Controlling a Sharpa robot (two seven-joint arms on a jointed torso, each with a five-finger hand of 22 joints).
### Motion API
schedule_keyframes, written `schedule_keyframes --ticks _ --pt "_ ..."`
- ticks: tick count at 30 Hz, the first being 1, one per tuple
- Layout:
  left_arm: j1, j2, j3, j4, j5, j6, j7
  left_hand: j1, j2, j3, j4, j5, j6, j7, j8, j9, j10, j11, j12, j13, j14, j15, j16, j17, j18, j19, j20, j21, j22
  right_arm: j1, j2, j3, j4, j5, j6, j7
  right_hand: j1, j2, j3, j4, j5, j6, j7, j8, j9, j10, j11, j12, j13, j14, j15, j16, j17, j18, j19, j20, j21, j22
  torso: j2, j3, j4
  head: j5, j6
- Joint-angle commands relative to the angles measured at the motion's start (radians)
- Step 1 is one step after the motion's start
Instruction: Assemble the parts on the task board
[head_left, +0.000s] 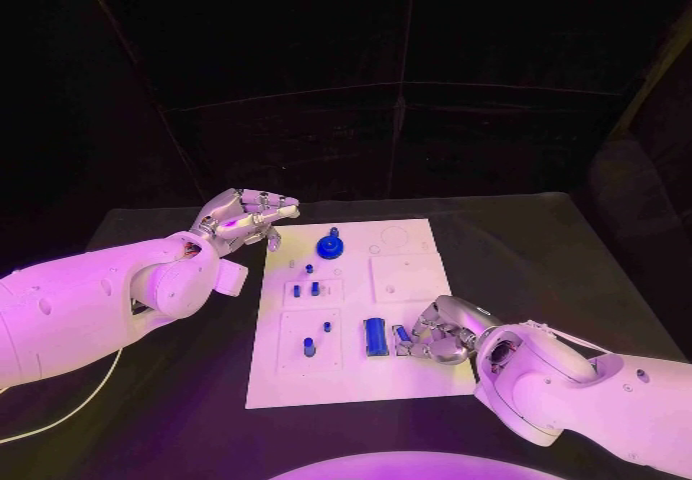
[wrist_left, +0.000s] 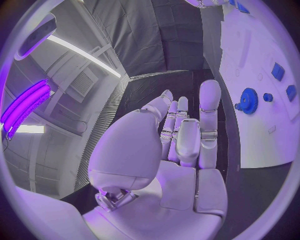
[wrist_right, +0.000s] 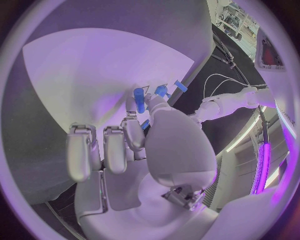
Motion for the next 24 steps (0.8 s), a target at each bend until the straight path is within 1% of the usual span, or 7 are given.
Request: schedule_keyframes --ticks 1,8,10,13,18,19,24 --pt "0.001 0.0 0.001 0.003 0.003 0.014 0.004 0.003 -0.006 0.005 -0.001 0.006 -0.004 -0.001 0.004 -0.001 0.002 0.005 0.005 -0.001 0.002 0.006 0.004 -0.001 -0.004 0.007 0.0 -0.003 -0.001 0.0 0.011 -0.001 -0.007 0.021 -0.006 -0.001 -0.014 0.001 -0.001 0.008 0.003 0.002 0.004 -0.007 -0.001 0.006 0.0 0.005 0.002 0.071 -0.002 0.006 0.079 -0.014 0.039 -0.009 0.007 0.177 0.0 0.0001 -0.0002 0.002 -0.002" --pt "0.001 -0.001 0.001 0.004 0.003 0.014 0.003 0.003 -0.006 0.005 -0.001 0.006 -0.004 -0.001 0.004 -0.001 0.002 0.005 0.005 -0.001 0.002 0.006 0.004 -0.001 -0.004 0.007 0.0 -0.003 -0.001 0.001 0.021 -0.001 -0.019 0.021 0.001 -0.004 -0.036 -0.006 -0.018 0.023 -0.002 0.003 0.006 -0.007 0.003 0.007 0.002 0.004 0.002 0.071 0.0 0.004 0.077 -0.014 0.038 -0.008 0.006 0.176 0.0 -0.0006 -0.0015 0.003 -0.003" --pt "0.001 -0.001 0.001 0.004 0.003 0.015 0.003 0.003 -0.006 0.005 -0.001 0.006 -0.004 -0.001 0.004 -0.001 0.002 0.005 0.005 -0.001 0.002 0.006 0.004 -0.001 -0.004 0.007 0.0 -0.003 -0.001 0.001 0.023 -0.001 -0.02 0.018 0.001 -0.005 -0.05 -0.009 -0.032 0.032 -0.022 0.003 0.007 -0.008 0.006 0.007 0.003 0.003 0.002 0.071 0.001 0.004 0.076 -0.014 0.038 -0.007 0.006 0.176 -0.001 -0.0004 -0.0015 0.004 -0.003" --pt "0.001 -0.001 0.001 0.004 0.003 0.015 0.003 0.003 -0.006 0.005 -0.001 0.006 -0.004 -0.001 0.004 -0.001 0.002 0.005 0.005 -0.001 0.002 0.006 0.004 -0.001 -0.004 0.007 0.0 -0.003 -0.001 0.001 0.024 -0.001 -0.022 0.01 -0.001 -0.006 -0.067 -0.009 -0.056 0.046 -0.102 0.003 0.007 -0.008 0.011 0.007 0.004 0.003 0.003 0.07 0.002 0.002 0.074 -0.014 0.037 -0.006 0.005 0.175 -0.001 -0.0001 -0.0009 0.003 -0.003" --pt "0.001 -0.002 0.001 0.004 0.003 0.016 0.002 0.003 -0.006 0.006 -0.002 0.006 -0.005 -0.001 0.004 -0.001 0.002 0.005 0.005 -0.002 0.002 0.006 0.004 -0.002 -0.003 0.006 0.0 -0.004 -0.001 0.001 0.026 -0.001 -0.024 0.002 -0.003 -0.007 -0.095 -0.004 -0.111 0.072 -0.28 -0.001 0.01 -0.011 0.02 0.006 0.006 0.0 0.003 0.07 0.004 0.0 0.072 -0.013 0.035 -0.003 0.003 0.172 -0.001 -0.0002 -0.0008 0.003 -0.003" --pt "0.001 -0.002 0.001 0.004 0.003 0.016 0.002 0.003 -0.006 0.006 -0.002 0.006 -0.005 -0.001 0.004 -0.001 0.002 0.005 0.005 -0.002 0.002 0.006 0.004 -0.002 -0.003 0.006 0.0 -0.004 -0.001 0.001 0.027 -0.001 -0.024 0.0 -0.004 -0.007 -0.097 -0.002 -0.122 0.074 -0.304 -0.002 0.01 -0.011 0.022 0.005 0.006 -0.001 0.003 0.07 0.005 -0.001 0.071 -0.013 0.034 -0.003 0.003 0.172 -0.001 -0.0002 -0.0006 0.002 -0.002" --pt "0.001 -0.003 0.001 0.005 0.003 0.016 0.002 0.003 -0.006 0.006 -0.002 0.006 -0.005 -0.001 0.004 -0.001 0.002 0.005 0.005 -0.002 0.002 0.006 0.004 -0.002 -0.003 0.006 0.0 -0.004 -0.001 0.001 0.025 -0.001 -0.02 -0.005 -0.011 -0.005 -0.122 0.004 -0.17 0.079 -0.372 -0.006 0.011 -0.014 0.03 0.003 0.008 -0.004 0.003 0.069 0.006 -0.003 0.068 -0.012 0.032 -0.002 0.0 0.169 -0.002 -0.0001 -0.0014 0.001 -0.001"
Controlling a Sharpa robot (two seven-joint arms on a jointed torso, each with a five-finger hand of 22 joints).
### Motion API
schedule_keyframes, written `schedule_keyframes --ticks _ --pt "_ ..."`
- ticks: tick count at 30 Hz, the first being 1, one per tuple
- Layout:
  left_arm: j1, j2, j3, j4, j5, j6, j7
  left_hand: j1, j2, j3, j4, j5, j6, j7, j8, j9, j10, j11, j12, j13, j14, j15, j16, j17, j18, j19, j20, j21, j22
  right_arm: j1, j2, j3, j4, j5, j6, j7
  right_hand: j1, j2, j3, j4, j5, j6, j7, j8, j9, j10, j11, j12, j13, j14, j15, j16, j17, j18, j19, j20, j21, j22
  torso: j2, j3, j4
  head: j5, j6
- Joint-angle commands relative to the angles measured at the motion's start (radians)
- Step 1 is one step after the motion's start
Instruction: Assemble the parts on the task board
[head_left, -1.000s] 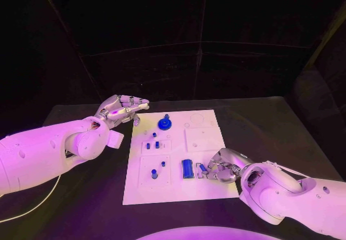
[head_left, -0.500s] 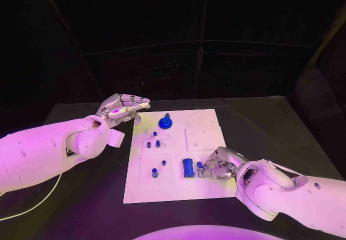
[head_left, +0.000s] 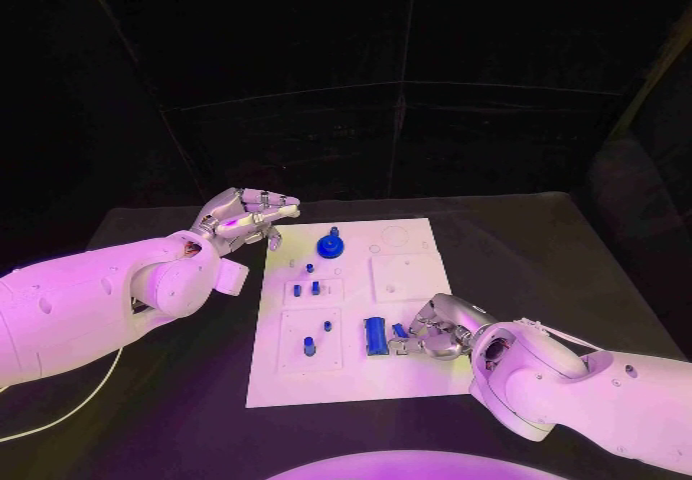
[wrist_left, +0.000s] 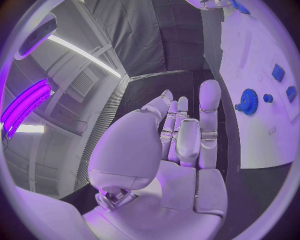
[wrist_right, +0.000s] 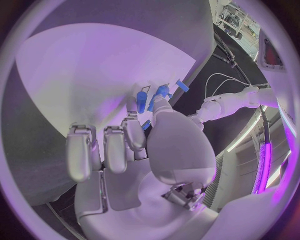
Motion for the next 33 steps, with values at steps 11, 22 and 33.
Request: schedule_keyframes --ticks 11,22,33 --pt "0.001 -0.002 0.001 0.002 0.003 0.013 0.002 0.003 -0.006 0.006 -0.002 0.006 -0.005 -0.001 0.004 -0.001 0.002 0.005 0.005 -0.001 0.002 0.006 0.004 -0.001 -0.003 0.006 0.0 -0.004 -0.001 0.001 -0.015 0.0 0.029 -0.027 -0.026 0.018 -0.046 0.01 -0.051 0.004 -0.048 -0.003 0.005 -0.007 0.009 -0.001 0.005 -0.004 0.002 0.069 0.006 -0.003 0.068 -0.012 0.033 -0.001 0.001 0.17 0.0 0.0006 -0.001 -0.001 0.003" --pt "0.001 -0.002 0.001 0.0 0.003 0.014 0.002 0.002 -0.006 0.007 -0.001 0.006 -0.005 0.0 0.005 -0.001 0.001 0.006 0.005 -0.001 0.002 0.006 0.004 -0.001 -0.004 0.006 0.0 -0.003 -0.001 0.001 -0.037 0.0 0.042 -0.04 -0.031 0.017 -0.048 0.052 -0.061 0.0 -0.012 -0.004 0.005 -0.008 0.016 0.0 0.005 -0.003 0.004 0.07 0.006 -0.003 0.069 -0.012 0.033 -0.001 0.001 0.171 -0.001 0.0004 0.0005 -0.005 0.005" --pt "0.001 0.001 0.001 -0.005 0.005 0.001 0.02 -0.009 -0.013 0.007 0.002 0.005 -0.013 0.003 0.008 -0.001 -0.005 0.008 0.005 -0.002 -0.044 0.01 -0.054 -0.121 0.012 -0.039 0.004 -0.107 -0.077 0.02 -0.07 0.001 -0.006 0.181 -0.078 0.273 0.104 0.068 -0.069 -0.054 0.037 -0.088 0.038 -0.063 0.001 -0.059 0.031 -0.128 -0.075 0.045 0.025 -0.071 -0.032 0.012 -0.038 0.013 -0.061 0.082 -0.009 -0.0029 0.0057 -0.016 0.02"
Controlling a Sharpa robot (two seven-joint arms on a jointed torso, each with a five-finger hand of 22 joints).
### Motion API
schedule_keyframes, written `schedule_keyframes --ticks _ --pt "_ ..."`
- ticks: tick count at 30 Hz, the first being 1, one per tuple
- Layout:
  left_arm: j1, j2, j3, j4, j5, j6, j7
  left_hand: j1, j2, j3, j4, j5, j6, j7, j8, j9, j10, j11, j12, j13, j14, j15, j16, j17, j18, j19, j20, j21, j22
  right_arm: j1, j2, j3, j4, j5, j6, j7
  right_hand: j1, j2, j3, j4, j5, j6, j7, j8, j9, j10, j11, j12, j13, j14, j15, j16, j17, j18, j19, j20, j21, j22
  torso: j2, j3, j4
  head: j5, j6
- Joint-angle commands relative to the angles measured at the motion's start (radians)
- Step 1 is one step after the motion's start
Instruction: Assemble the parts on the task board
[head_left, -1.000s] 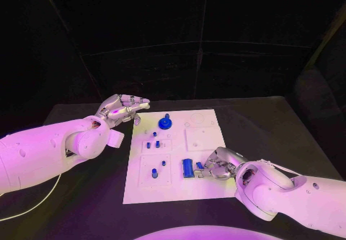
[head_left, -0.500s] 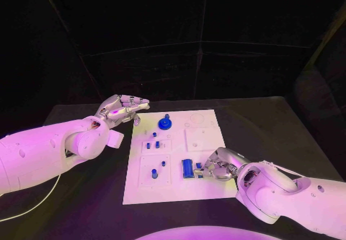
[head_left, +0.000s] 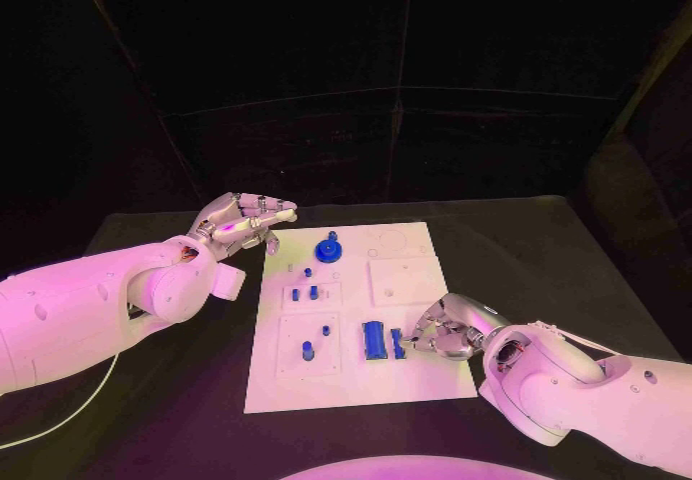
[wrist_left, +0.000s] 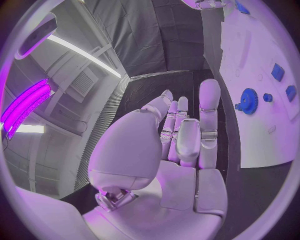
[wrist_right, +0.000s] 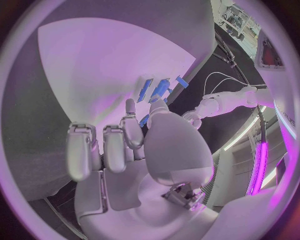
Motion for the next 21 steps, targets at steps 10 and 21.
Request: schedule_keyframes --ticks 10,21 --pt "-0.001 0.02 0.001 -0.035 0.093 -0.042 0.069 -0.038 -0.017 -0.026 0.032 -0.005 -0.046 0.023 0.004 -0.005 -0.045 0.034 -0.022 -0.003 -0.367 0.05 -0.558 -0.553 0.008 -0.278 0.051 -0.282 -0.185 0.136 0.035 0.002 -0.231 0.822 0.028 0.688 0.2 0.052 0.008 -0.076 0.004 -0.095 0.066 -0.072 -0.05 -0.366 0.064 -0.692 -0.507 -0.236 0.066 -0.703 -0.691 0.139 -0.494 0.054 -0.632 -0.573 -0.041 -0.0134 0.0159 -0.026 0.033" --pt "-0.02 0.122 0.001 -0.188 0.184 -0.085 0.128 -0.023 0.005 -0.093 0.063 0.004 -0.054 0.015 -0.055 -0.007 -0.057 0.078 -0.147 -0.005 -0.422 0.142 -1.057 -0.761 0.016 -0.542 0.169 -0.532 -0.462 0.183 0.255 0.027 -0.61 1.156 0.216 0.927 0.26 0.08 0.006 -0.122 -0.035 -0.117 0.101 -0.104 -0.184 -0.389 0.14 -0.996 -0.998 -0.429 0.185 -1.228 -1.055 0.143 -0.617 0.177 -1.083 -0.879 -0.081 -0.0205 0.0214 -0.038 0.132"
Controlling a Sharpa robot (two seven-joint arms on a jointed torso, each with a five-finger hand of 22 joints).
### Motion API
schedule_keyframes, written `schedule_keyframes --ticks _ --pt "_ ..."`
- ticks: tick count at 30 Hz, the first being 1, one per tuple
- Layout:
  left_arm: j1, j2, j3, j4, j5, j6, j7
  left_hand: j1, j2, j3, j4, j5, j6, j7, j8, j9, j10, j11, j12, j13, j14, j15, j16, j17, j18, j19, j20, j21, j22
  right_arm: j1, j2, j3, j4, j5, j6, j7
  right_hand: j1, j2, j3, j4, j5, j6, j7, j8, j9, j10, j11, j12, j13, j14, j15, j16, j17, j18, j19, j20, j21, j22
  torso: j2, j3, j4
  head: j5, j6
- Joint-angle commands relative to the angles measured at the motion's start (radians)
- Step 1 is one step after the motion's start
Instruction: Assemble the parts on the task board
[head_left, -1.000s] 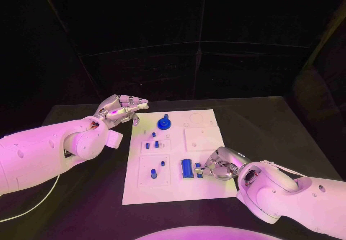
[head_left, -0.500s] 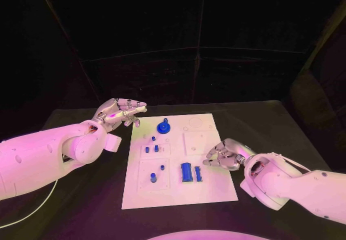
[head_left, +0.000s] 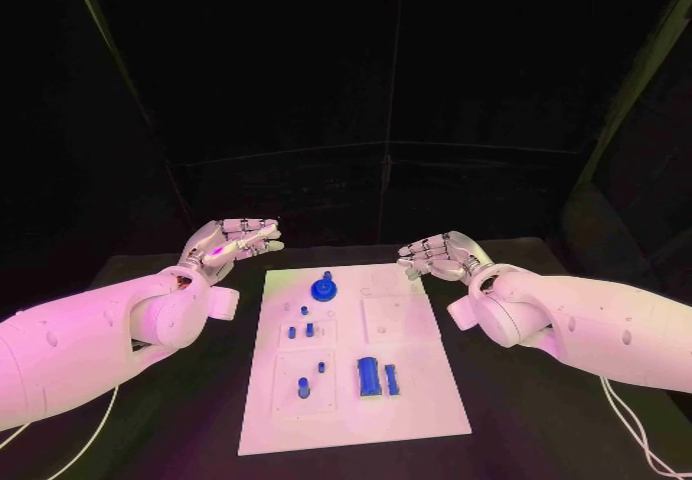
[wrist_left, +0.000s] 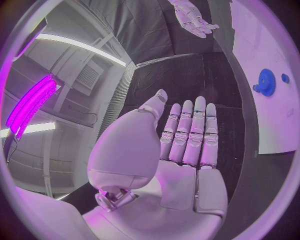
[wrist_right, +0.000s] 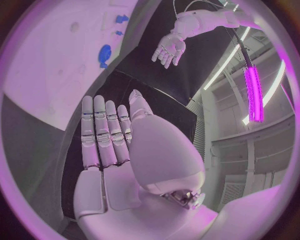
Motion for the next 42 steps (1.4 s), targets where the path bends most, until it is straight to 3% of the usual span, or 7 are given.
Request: schedule_keyframes --ticks 1,9,10,13,26,27,42 --pt "-0.003 0.034 0.001 -0.05 0.07 -0.045 0.061 0.0 0.007 -0.015 0.004 -0.001 -0.009 -0.006 -0.014 -0.001 -0.008 0.014 -0.021 -0.001 -0.006 0.013 -0.044 -0.017 0.016 -0.033 0.012 -0.004 -0.027 0.006 0.053 0.01 -0.086 0.203 0.115 0.155 -0.014 0.026 -0.003 -0.019 -0.002 0.004 0.005 0.0 -0.04 0.026 0.001 -0.042 -0.103 0.023 0.007 -0.08 -0.08 0.013 0.029 0.021 -0.08 -0.065 -0.016 -0.0006 0.0032 0.002 0.054" --pt "-0.011 0.114 0.002 -0.157 0.101 -0.096 0.078 -0.007 0.023 -0.081 0.023 -0.001 -0.06 -0.025 -0.037 -0.002 -0.122 0.023 -0.051 -0.002 -0.052 0.028 -0.163 -0.049 0.013 -0.233 0.033 -0.01 -0.143 0.008 0.16 0.021 -0.248 0.277 0.165 0.19 -0.058 0.039 -0.016 -0.09 -0.002 0.004 0.009 -0.003 -0.115 0.048 0.016 -0.081 -0.243 0.065 0.02 -0.179 -0.203 0.015 0.089 0.03 -0.24 -0.204 -0.019 0.0022 0.0042 0.011 0.081" --pt "-0.011 0.107 0.002 -0.145 0.059 -0.051 0.037 -0.407 0.054 -0.166 -0.057 -0.055 -0.338 -0.072 -0.099 -0.066 -0.403 -0.029 -0.111 -0.064 -0.328 -0.02 -0.192 -0.117 -0.051 -0.392 -0.055 -0.065 -0.201 0.007 0.152 0.02 -0.233 0.192 0.098 0.123 -0.493 -0.031 0.032 -0.137 -0.059 -0.285 -0.05 -0.066 -0.142 -0.275 -0.031 -0.145 -0.322 -0.269 -0.019 -0.24 -0.293 -0.046 -0.19 -0.042 -0.293 -0.276 -0.016 0.0002 0.0034 0.008 0.074" --pt "-0.015 0.104 0.005 -0.135 0.056 -0.063 0.036 -0.485 0.054 -0.166 -0.057 -0.055 -0.397 -0.08 -0.099 -0.066 -0.463 -0.039 -0.111 -0.064 -0.386 -0.03 -0.203 -0.117 -0.05 -0.433 -0.071 -0.065 -0.217 0.004 0.149 0.021 -0.221 0.197 0.087 0.127 -0.577 -0.031 0.04 -0.137 -0.07 -0.333 -0.058 -0.066 -0.216 -0.328 -0.04 -0.145 -0.322 -0.322 -0.026 -0.24 -0.293 -0.046 -0.234 -0.054 -0.308 -0.295 -0.019 0.0014 0.0017 0.013 0.071" --pt "-0.107 0.025 0.099 0.116 -0.021 -0.355 0.021 -0.854 0.054 -0.166 -0.057 -0.055 -0.656 -0.18 -0.099 -0.066 -0.724 -0.151 -0.111 -0.064 -0.643 -0.133 -0.274 -0.117 -0.088 -0.586 -0.15 -0.065 -0.274 -0.051 0.072 0.061 0.06 0.318 -0.174 0.213 -0.982 -0.031 0.141 -0.137 -0.125 -0.595 -0.111 -0.066 -0.216 -0.621 -0.144 -0.145 -0.322 -0.625 -0.111 -0.24 -0.293 -0.085 -0.488 -0.12 -0.362 -0.366 -0.047 0.0154 -0.0179 0.082 0.036" --pt "-0.116 0.017 0.108 0.142 -0.029 -0.385 0.02 -0.874 0.054 -0.166 -0.057 -0.055 -0.67 -0.18 -0.099 -0.066 -0.738 -0.151 -0.111 -0.064 -0.657 -0.133 -0.274 -0.117 -0.088 -0.593 -0.155 -0.065 -0.277 -0.056 0.065 0.064 0.084 0.328 -0.196 0.22 -1.004 -0.031 0.141 -0.137 -0.127 -0.61 -0.183 -0.066 -0.216 -0.637 -0.144 -0.145 -0.322 -0.641 -0.111 -0.24 -0.293 -0.087 -0.502 -0.124 -0.366 -0.37 -0.047 0.0154 -0.0179 0.082 0.036" --pt "-0.182 -0.04 0.175 0.322 -0.084 -0.594 0.009 -1.09 0.054 -0.166 -0.057 -0.055 -0.822 -0.18 -0.099 -0.066 -0.891 -0.151 -0.111 -0.064 -0.807 -0.133 -0.274 -0.117 -0.169 -0.684 -0.258 -0.065 -0.35 -0.081 0.031 0.082 0.211 0.383 -0.313 0.258 -1.241 -0.031 0.141 -0.137 -0.198 -0.763 -0.183 -0.066 -0.216 -0.807 -0.144 -0.145 -0.322 -0.817 -0.111 -0.24 -0.293 -0.171 -0.648 -0.21 -0.436 -0.463 -0.047 0.0154 -0.0179 0.082 0.036"
